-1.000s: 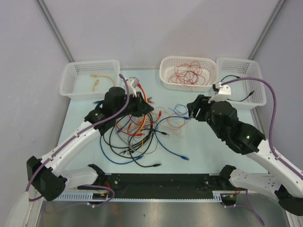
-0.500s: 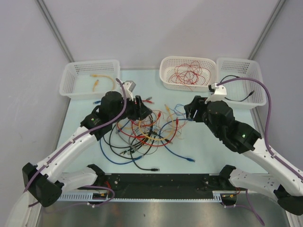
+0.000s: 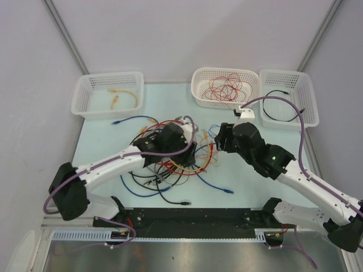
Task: Untangle the cables
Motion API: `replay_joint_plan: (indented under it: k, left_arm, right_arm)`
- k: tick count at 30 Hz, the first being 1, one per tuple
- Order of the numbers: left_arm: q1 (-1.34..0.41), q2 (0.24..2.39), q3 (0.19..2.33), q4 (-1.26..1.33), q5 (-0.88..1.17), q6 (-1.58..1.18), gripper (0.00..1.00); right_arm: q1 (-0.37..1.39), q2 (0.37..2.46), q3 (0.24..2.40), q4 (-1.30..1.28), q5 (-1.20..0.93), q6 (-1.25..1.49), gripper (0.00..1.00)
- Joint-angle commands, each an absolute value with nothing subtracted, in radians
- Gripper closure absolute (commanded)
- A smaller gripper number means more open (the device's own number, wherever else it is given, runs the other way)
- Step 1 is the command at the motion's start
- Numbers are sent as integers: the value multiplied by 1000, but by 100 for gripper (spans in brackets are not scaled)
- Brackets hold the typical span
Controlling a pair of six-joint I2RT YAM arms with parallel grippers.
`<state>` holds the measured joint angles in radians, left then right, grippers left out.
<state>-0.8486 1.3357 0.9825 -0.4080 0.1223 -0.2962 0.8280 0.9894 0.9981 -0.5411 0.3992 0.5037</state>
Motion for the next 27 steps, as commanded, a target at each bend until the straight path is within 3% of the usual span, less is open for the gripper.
replay_joint_plan:
  k: [1, 11, 24, 27]
  left_arm:
    - [-934, 1474, 1097, -499, 40, -172, 46]
    - [-966, 1633, 1154, -545, -69, -117, 40]
    - [-966, 1723, 1170, -519, -40, -100, 44]
    - [-966, 1739, 1158, -525, -32, -98, 50]
  right_arm:
    - [802, 969, 999, -505, 382, 506, 37]
    - [758, 933, 960, -511, 361, 506, 37]
    - [719, 914, 953, -512, 330, 497, 38]
    - [712, 913, 943, -506, 321, 499, 38]
